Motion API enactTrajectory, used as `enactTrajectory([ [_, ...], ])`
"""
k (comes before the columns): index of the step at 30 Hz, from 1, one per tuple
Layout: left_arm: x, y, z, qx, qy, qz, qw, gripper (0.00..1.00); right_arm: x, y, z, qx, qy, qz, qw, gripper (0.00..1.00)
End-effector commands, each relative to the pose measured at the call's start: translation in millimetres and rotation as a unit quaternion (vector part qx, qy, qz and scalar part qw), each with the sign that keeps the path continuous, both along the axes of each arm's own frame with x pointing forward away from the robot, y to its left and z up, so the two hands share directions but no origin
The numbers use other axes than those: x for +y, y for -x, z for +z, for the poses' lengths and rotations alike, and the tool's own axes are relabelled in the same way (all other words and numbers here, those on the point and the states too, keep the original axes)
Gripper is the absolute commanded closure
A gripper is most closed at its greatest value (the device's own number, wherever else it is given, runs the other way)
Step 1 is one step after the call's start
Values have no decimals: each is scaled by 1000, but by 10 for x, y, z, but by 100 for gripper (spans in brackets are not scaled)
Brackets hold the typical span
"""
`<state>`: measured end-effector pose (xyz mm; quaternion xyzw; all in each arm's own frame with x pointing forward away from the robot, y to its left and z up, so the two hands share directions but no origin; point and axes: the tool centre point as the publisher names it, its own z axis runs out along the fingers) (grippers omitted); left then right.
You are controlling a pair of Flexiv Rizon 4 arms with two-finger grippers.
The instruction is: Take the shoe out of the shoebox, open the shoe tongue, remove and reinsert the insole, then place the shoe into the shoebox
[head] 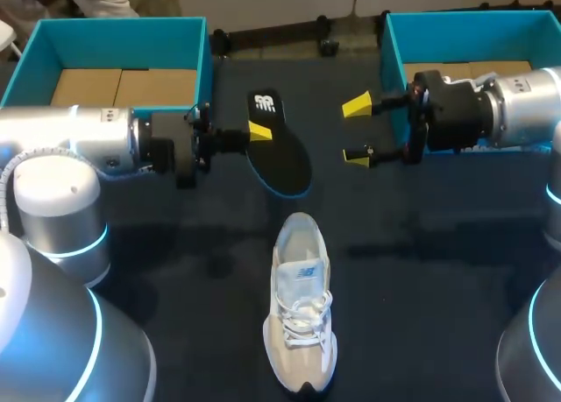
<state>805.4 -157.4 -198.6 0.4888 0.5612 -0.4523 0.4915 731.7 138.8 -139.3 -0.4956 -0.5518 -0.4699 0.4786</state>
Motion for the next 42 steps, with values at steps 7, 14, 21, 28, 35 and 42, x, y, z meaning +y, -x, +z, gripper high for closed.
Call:
enactTrajectory([
  [7, 29, -42, -15, -10, 22, -36, 999, 100, 192, 97, -221, -23, -4, 21, 1000, 0],
  [14, -8, -12, -56, -21, 35, -50, 998, 100, 331, 129, -313, -29, -5, 31, 999, 0],
  [21, -130, 26, -110, -26, 37, -65, 997, 100, 439, 112, -396, -22, -5, 34, 999, 0],
  [28, -219, 22, -119, -40, 36, -69, 996, 100, 486, 116, -406, -23, -5, 37, 999, 0],
  [35, -309, 66, -126, -45, 39, -77, 995, 100, 528, 119, -472, -20, -7, 43, 999, 0],
  [42, -360, 54, -101, -47, 40, -75, 995, 100, 544, 154, -474, -24, -4, 48, 999, 19],
])
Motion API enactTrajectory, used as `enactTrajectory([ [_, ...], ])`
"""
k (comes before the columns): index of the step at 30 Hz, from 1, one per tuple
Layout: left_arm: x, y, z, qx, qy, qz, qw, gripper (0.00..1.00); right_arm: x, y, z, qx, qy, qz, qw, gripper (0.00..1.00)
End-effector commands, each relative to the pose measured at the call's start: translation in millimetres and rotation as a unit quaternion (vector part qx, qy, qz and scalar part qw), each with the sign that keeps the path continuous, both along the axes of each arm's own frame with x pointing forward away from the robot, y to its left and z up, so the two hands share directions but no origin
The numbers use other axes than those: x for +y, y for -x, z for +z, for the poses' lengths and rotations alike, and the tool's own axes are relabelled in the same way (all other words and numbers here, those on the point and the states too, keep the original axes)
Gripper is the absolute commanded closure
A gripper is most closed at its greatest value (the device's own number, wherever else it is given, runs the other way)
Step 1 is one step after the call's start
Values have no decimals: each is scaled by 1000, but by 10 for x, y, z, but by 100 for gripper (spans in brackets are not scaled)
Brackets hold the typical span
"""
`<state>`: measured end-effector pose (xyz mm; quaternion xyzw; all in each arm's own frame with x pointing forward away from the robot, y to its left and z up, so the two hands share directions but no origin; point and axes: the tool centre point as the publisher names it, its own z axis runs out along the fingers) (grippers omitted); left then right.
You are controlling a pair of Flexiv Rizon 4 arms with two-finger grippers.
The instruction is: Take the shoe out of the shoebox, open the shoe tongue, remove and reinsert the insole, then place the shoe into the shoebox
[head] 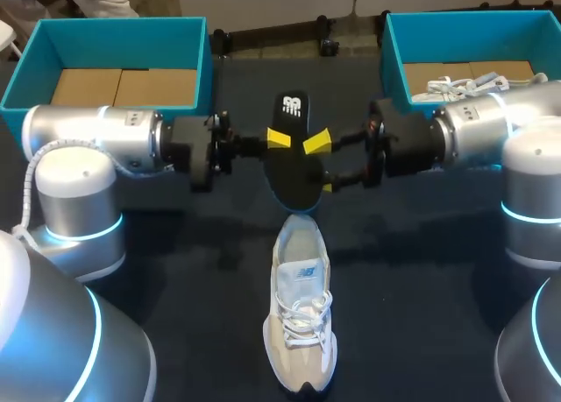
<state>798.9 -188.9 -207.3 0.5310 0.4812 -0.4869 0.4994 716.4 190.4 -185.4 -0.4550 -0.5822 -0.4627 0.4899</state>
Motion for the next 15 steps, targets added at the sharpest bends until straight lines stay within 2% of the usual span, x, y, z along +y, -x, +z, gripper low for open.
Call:
enactTrajectory([
  [1, -45, -11, -14, -1, 1, 1, 1000, 100, 32, 5, -12, -1, 3, 2, 1000, 18],
  [2, -45, -11, -14, -1, 1, 1, 1000, 100, 35, 7, -11, -2, 5, 4, 1000, 18],
  [5, -45, -11, -14, -1, 1, 1, 1000, 100, 38, 7, -13, -3, 6, 5, 1000, 33],
  [8, -45, -11, -14, -1, 1, 1, 1000, 100, 44, 5, -15, -2, 7, 6, 1000, 35],
  [9, -45, -11, -14, -1, 1, 1, 1000, 100, 49, 1, -17, 0, 9, 7, 1000, 40],
  [11, -45, -11, -14, -1, 1, 1, 1000, 100, 52, -10, -20, 5, 15, 5, 1000, 39],
  [15, -45, -11, -14, -1, 1, 1, 1000, 100, 37, -38, -30, 6, 18, -4, 1000, 32],
])
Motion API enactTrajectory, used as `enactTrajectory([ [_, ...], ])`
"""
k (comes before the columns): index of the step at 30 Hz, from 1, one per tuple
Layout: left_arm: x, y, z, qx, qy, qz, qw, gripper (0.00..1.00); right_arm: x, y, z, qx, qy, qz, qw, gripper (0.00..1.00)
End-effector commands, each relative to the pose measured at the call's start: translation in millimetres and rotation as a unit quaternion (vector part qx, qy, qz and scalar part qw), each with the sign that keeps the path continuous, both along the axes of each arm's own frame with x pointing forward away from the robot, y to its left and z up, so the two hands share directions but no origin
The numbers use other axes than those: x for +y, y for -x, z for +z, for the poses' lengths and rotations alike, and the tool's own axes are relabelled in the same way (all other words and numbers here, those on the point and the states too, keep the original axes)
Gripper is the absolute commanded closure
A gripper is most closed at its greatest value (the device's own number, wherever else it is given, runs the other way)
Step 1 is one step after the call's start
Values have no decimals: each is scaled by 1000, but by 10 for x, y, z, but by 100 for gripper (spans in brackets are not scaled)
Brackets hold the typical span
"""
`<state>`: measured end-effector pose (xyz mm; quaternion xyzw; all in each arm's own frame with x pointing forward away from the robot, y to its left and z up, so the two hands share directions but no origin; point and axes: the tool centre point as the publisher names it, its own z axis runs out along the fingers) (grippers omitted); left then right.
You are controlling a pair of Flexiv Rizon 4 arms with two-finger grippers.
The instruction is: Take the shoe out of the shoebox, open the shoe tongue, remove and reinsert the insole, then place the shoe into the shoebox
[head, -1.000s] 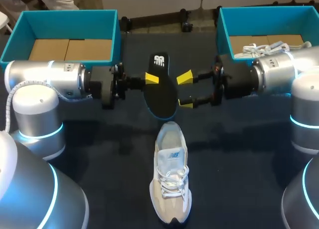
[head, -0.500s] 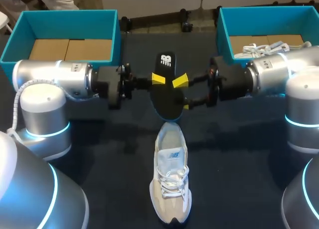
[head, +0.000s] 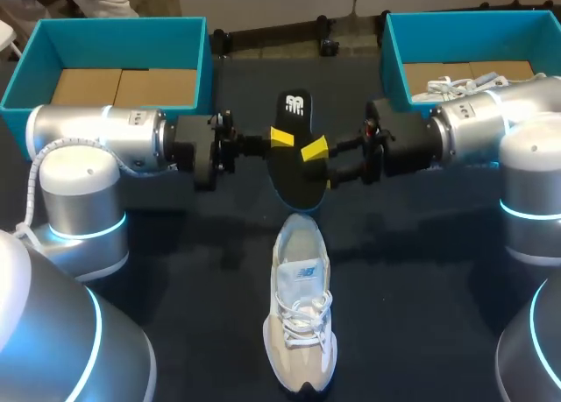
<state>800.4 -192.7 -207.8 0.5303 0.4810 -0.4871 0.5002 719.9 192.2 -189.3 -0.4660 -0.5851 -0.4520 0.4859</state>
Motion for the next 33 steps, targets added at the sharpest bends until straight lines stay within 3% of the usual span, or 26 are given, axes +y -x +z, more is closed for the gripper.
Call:
enactTrajectory([
  [1, -7, 4, -8, -1, 0, 0, 1000, 100, 14, -27, -5, 1, 3, -9, 1000, 37],
  [4, -7, 4, -8, -1, 0, 0, 1000, 100, 26, -70, -23, 3, 6, -16, 1000, 38],
  [7, -7, 4, -8, -1, 0, 0, 1000, 100, 43, -98, -33, 3, 10, -18, 1000, 50],
  [11, -7, 4, -8, -1, 0, 0, 1000, 100, 55, -116, -42, 1, 26, -24, 999, 55],
  [20, -7, 4, -8, -1, 0, 0, 1000, 100, 85, -164, -45, 5, 41, -46, 998, 56],
  [26, -7, 4, -8, -1, 0, 0, 1000, 100, 68, -174, -77, 15, 45, -60, 997, 64],
  [33, -7, 4, -8, -1, 0, 0, 1000, 100, 54, -195, -133, 27, 47, -80, 995, 60],
])
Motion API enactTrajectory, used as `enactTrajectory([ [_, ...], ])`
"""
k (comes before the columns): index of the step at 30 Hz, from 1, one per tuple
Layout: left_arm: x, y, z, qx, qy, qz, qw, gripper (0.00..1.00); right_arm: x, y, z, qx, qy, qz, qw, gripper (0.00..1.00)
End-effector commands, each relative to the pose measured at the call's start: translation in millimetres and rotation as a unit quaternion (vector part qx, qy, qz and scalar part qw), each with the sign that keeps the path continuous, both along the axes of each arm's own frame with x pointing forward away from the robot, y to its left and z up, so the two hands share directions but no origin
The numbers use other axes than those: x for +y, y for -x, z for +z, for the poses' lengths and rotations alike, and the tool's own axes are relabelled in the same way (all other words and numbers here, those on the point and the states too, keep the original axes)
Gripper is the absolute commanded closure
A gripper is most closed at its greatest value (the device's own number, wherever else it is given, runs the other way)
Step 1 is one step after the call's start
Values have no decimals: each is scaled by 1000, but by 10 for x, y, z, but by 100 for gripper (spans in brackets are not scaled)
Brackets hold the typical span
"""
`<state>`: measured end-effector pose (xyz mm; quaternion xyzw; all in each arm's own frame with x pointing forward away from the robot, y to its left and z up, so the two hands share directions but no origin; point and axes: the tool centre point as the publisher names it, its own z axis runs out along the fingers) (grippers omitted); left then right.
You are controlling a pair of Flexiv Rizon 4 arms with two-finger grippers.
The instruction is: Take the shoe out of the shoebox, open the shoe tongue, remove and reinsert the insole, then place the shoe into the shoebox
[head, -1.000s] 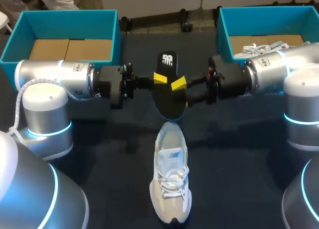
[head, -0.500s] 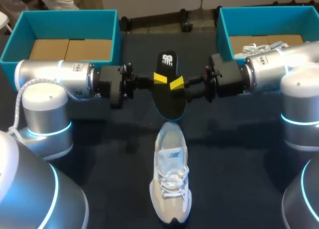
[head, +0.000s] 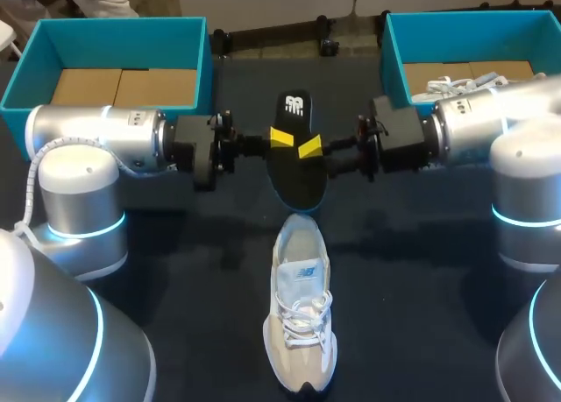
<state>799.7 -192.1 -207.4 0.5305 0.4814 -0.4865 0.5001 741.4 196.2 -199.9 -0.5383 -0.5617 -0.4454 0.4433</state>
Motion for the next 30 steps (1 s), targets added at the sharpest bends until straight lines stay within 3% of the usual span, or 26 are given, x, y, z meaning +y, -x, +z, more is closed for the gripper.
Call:
enactTrajectory([
  [1, -13, -3, -13, -1, 1, 0, 1000, 100, 13, 17, -34, 5, -2, -14, 1000, 61],
  [10, -13, -3, -13, -1, 1, 0, 1000, 100, 37, -31, -10, 13, 2, -25, 1000, 76],
  [25, -13, -3, -13, -1, 1, 0, 1000, 100, 92, -88, 3, 13, 6, -28, 1000, 84],
  [30, -13, -3, -13, -1, 1, 0, 1000, 100, 103, -109, -29, 17, 3, -30, 999, 91],
])
